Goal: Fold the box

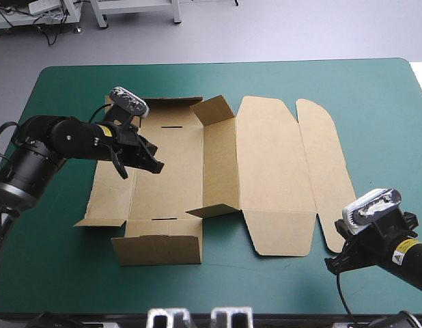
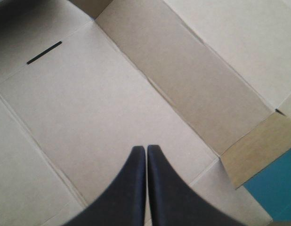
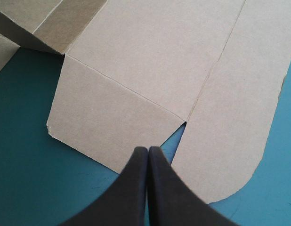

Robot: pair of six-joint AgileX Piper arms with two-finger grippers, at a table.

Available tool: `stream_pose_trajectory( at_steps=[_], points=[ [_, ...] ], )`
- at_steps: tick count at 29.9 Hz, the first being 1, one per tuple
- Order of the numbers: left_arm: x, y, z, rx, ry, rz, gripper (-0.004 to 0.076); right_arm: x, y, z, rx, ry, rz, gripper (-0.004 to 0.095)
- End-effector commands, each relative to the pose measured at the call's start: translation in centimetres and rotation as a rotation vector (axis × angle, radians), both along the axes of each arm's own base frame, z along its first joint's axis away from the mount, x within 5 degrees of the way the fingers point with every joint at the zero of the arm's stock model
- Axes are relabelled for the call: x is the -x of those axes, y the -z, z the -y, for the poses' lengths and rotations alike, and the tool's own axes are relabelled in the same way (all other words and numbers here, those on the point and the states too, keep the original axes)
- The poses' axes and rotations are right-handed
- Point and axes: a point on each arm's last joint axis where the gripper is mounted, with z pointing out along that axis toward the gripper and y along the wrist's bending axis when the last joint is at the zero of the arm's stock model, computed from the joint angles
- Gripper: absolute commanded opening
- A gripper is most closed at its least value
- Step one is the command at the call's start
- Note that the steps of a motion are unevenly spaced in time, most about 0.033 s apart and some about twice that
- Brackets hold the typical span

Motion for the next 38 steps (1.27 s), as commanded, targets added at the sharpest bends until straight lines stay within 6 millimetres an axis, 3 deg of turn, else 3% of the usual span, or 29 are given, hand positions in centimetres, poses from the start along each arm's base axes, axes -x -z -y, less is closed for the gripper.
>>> stream_pose_trajectory(
  at_steps=[1, 10, 14, 18, 27, 32, 38],
  points=[
    [-0.2, -1.7, -2.2, 0.017, -0.055, 0.033, 0.0003, -0.5, -1.0, -0.2, -0.023, 0.000, 0.064, -0.0020],
    [-0.4, -0.9, -12.2, -0.032, -0.368, -0.106, 0.0003, -0.5, -1.0, -0.2, -0.024, 0.000, 0.065, -0.0020],
    [-0.1, -0.8, -15.2, -0.025, -0.486, -0.118, 0.0007, -0.5, -1.0, -0.2, -0.024, 0.000, 0.065, -0.0020],
    [-0.3, -0.4, -16.9, 0.016, -0.548, -0.139, 0.0081, -0.5, -1.0, -0.2, -0.025, 0.001, 0.069, -0.0020],
    [-3.8, 4.8, -18.9, 0.125, -0.550, -0.361, 0.0467, -0.6, -1.1, -0.2, -0.029, 0.002, 0.078, -0.0020],
    [-6.2, 8.6, -18.9, 0.235, -0.488, -0.466, 0.0495, -0.6, -1.1, -0.2, -0.036, 0.001, 0.083, -0.0020],
    [-7.6, 12.3, -19.7, 0.232, -0.484, -0.583, 0.0495, -0.6, -1.1, -0.3, -0.038, 0.001, 0.083, -0.0020]
  ],
)
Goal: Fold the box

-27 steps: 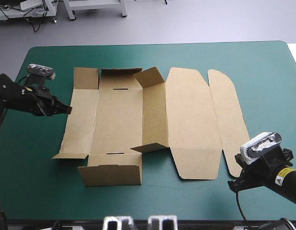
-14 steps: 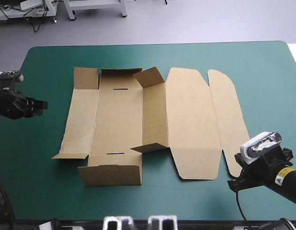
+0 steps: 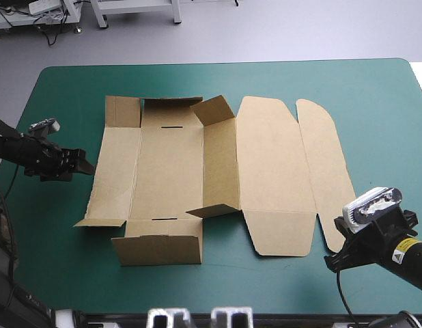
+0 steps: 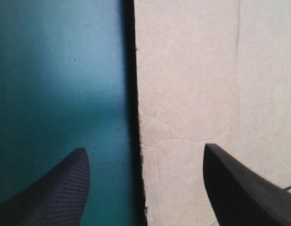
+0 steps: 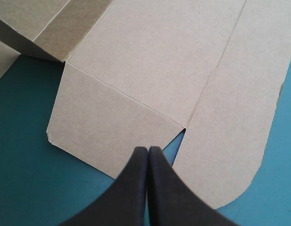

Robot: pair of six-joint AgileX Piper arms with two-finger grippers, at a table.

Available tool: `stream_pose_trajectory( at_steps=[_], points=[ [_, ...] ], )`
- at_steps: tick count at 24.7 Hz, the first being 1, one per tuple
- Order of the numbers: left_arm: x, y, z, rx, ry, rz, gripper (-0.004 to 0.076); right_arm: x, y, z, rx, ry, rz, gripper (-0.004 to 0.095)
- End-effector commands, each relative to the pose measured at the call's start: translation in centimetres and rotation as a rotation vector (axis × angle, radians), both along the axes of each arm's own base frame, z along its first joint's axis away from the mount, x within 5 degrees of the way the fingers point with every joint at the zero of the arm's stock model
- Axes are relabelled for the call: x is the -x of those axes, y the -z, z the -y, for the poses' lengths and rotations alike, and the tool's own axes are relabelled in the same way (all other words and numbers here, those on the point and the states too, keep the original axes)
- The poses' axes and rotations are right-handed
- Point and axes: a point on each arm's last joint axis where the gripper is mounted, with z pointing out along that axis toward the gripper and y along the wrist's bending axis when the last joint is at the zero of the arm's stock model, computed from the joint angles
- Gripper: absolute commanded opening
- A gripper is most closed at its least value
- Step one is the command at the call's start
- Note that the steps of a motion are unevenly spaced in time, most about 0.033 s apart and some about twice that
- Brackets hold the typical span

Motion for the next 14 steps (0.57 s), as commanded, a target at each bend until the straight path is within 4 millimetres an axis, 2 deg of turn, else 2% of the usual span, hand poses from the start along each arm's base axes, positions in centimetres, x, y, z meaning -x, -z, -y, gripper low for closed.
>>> stream_pose_trajectory(
  at_steps=[1, 5, 8, 11, 14],
  points=[
    [0.1, -0.5, 0.5, 0.063, 0.029, -0.026, 0.0495, -0.5, -1.0, -0.2, -0.029, -0.002, 0.062, -0.0020],
    [-0.2, 0.4, 0.6, 0.097, 0.025, -0.046, 0.0495, -0.5, -1.0, -0.2, -0.029, -0.002, 0.062, -0.0020],
    [0.4, 1.5, 1.1, 0.138, 0.047, -0.062, 0.0495, -0.5, -1.0, -0.2, -0.030, -0.001, 0.063, -0.0020],
    [1.7, 4.4, 2.2, 0.248, 0.090, -0.102, 0.0494, -0.5, -1.0, -0.2, -0.032, -0.001, 0.068, -0.0020],
    [1.7, 6.1, 3.6, 0.379, 0.100, -0.085, 0.0494, -0.6, -1.0, -0.3, -0.032, 0.000, 0.069, -0.0020]
  ],
)
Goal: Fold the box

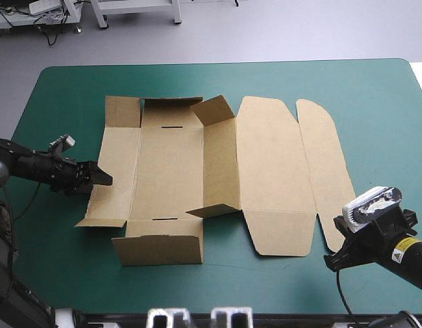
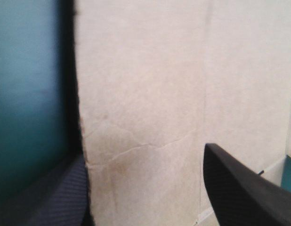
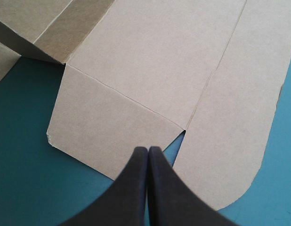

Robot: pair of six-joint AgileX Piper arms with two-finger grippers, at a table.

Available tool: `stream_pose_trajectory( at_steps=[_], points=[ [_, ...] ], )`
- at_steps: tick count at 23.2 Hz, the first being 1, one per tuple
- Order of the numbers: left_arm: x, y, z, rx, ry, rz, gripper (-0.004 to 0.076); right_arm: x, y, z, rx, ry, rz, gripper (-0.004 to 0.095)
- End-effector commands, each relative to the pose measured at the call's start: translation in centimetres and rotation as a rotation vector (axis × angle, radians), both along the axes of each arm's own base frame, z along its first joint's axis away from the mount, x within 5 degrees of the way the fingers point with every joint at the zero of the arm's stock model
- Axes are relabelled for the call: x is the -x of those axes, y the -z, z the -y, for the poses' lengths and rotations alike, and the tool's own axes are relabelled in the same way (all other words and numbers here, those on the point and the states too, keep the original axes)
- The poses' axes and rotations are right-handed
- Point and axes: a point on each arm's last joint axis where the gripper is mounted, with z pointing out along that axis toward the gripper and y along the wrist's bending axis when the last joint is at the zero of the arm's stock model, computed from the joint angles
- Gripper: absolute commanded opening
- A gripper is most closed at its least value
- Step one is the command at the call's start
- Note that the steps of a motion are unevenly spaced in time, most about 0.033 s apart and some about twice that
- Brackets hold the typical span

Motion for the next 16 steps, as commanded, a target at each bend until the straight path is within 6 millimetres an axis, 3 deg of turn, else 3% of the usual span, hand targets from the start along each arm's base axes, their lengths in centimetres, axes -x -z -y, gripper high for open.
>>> stream_pose_trajectory(
  at_steps=[1, 4, 10, 12, 16],
  points=[
    [0.7, 1.1, 2.8, 0.163, 0.098, -0.041, 0.0493, -0.6, -1.0, -0.3, -0.030, 0.000, 0.068, -0.0020],
    [0.4, 1.4, 4.9, 0.153, 0.180, -0.057, 0.0493, -0.6, -1.0, -0.3, -0.031, 0.000, 0.070, -0.0020],
    [-0.8, 0.3, 6.4, 0.250, 0.144, 0.019, 0.0446, -0.6, -1.1, -0.3, -0.036, 0.000, 0.072, -0.0019],
    [-1.0, 0.1, 6.5, 0.272, 0.131, 0.035, 0.0344, -0.6, -1.1, -0.3, -0.042, -0.002, 0.069, -0.0020],
    [-1.2, -0.2, 6.9, 0.296, 0.135, 0.074, 0.0034, -0.6, -1.1, -0.4, -0.046, -0.003, 0.068, -0.0020]
  ],
)
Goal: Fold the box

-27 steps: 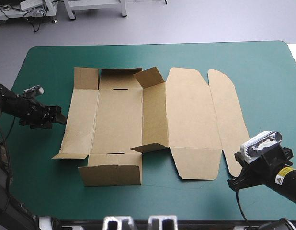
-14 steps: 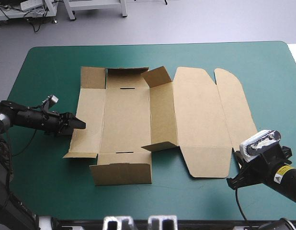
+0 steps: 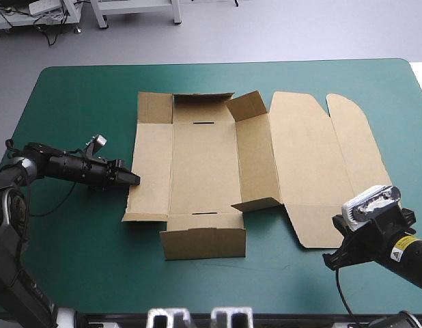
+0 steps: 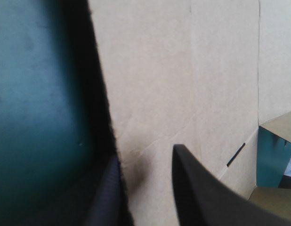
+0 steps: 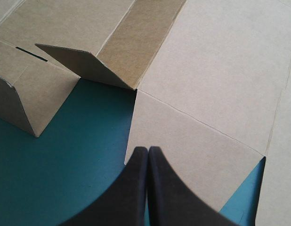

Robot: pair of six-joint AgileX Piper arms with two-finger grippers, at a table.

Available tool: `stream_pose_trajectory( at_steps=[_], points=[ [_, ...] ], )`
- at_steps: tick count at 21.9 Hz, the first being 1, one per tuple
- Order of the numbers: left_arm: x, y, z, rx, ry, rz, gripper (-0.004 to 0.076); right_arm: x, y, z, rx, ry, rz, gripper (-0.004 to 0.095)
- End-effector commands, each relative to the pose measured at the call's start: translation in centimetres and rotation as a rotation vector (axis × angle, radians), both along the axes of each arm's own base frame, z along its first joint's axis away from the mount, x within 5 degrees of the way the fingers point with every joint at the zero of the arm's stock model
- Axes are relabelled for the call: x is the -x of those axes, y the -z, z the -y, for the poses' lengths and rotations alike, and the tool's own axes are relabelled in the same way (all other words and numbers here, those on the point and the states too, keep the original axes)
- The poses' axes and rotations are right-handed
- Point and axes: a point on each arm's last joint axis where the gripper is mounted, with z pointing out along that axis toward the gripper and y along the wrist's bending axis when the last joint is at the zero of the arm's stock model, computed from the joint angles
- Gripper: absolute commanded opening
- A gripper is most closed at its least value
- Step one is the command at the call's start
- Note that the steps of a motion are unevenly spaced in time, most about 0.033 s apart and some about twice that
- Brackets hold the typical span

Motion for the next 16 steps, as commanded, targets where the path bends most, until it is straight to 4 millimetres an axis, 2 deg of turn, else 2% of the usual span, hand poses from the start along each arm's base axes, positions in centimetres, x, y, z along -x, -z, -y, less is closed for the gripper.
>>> stream_pose_trajectory(
  at_steps=[1, 6, 10, 12, 14, 15, 16],
  points=[
    [0.2, -2.2, 1.3, 0.099, 0.056, 0.055, -0.0011, -0.4, -1.1, -0.2, -0.036, -0.001, 0.069, -0.0020],
    [0.1, -2.3, 2.7, 0.110, 0.106, 0.089, -0.0003, -0.4, -1.1, -0.2, -0.037, -0.001, 0.069, -0.0020],
    [-0.5, -4.0, 3.0, 0.127, 0.098, 0.166, -0.0003, -0.4, -1.1, -0.2, -0.037, -0.001, 0.069, -0.0020],
    [-0.6, -5.9, 2.9, 0.098, 0.106, 0.222, -0.0003, -0.4, -1.1, -0.2, -0.037, -0.001, 0.069, -0.0020],
    [-0.6, -9.8, 2.6, 0.025, 0.119, 0.322, -0.0003, -0.4, -1.1, -0.2, -0.037, -0.001, 0.069, -0.0020],
    [-0.6, -11.0, 2.5, -0.004, 0.125, 0.355, -0.0003, -0.4, -1.1, -0.2, -0.037, -0.001, 0.069, -0.0020],
    [-0.2, -13.5, 2.6, -0.070, 0.145, 0.420, -0.0003, -0.4, -1.1, -0.2, -0.038, -0.001, 0.070, -0.0020]
  ],
)
